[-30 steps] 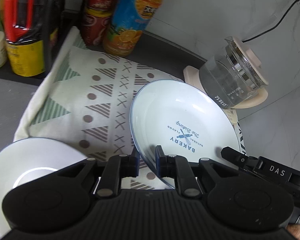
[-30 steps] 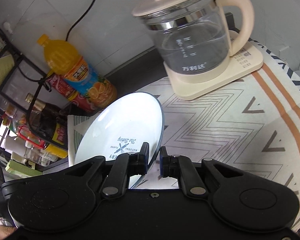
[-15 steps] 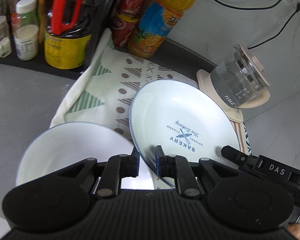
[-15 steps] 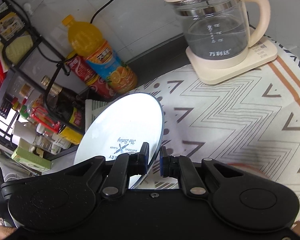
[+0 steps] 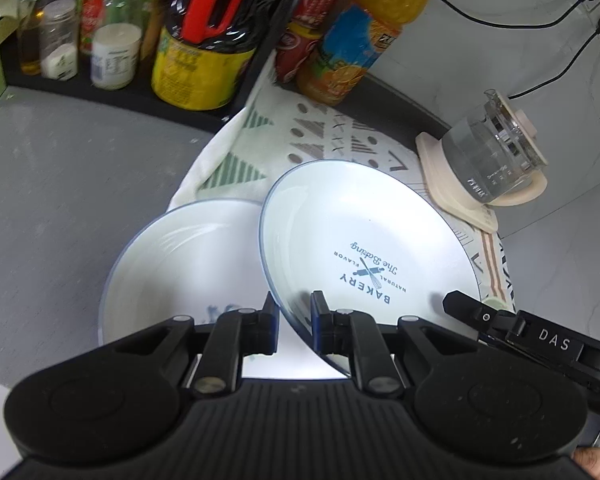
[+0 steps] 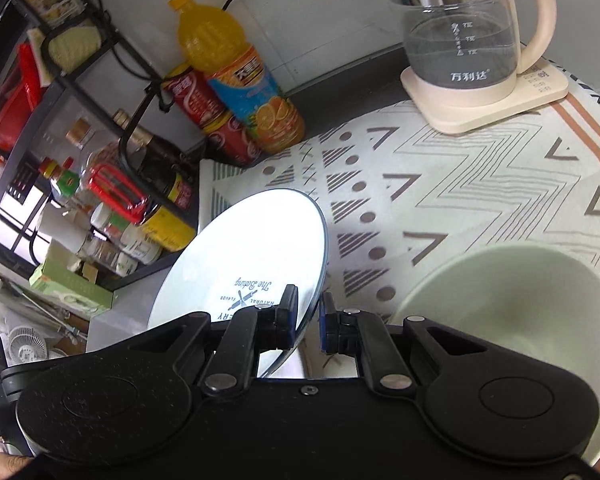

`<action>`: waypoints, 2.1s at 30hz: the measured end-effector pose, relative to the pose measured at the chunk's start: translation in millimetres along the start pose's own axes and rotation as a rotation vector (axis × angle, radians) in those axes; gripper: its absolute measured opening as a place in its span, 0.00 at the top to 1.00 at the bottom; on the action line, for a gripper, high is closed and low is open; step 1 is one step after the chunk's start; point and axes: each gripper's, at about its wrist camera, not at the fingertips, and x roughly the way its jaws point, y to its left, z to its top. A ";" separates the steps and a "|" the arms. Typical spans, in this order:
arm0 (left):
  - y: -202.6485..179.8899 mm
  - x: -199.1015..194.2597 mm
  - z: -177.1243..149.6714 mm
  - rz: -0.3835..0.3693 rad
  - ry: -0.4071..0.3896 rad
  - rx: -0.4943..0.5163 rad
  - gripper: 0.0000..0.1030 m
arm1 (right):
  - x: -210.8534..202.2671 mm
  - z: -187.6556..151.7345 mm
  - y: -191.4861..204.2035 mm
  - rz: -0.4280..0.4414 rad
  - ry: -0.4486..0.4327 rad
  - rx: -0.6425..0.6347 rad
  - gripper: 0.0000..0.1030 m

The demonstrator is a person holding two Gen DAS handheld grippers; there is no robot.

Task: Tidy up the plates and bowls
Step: 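Carry the 'BAKERY' plate with both grippers over the 'Sweet' plate, then lower the 'BAKERY' plate onto the 'Sweet' plate and open both grippers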

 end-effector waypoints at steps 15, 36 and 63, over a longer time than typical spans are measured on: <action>36.2 1.2 -33.5 0.023 0.046 -0.042 0.87 | 4.6 -49.0 22.2 -0.042 0.063 -0.052 0.89; 54.8 15.9 -42.6 0.069 0.086 -0.075 0.86 | 19.0 -70.0 36.8 -0.088 0.118 -0.118 0.88; 56.8 -10.5 -18.2 0.223 0.024 -0.020 0.54 | 39.6 -81.0 45.7 -0.173 0.114 -0.156 0.86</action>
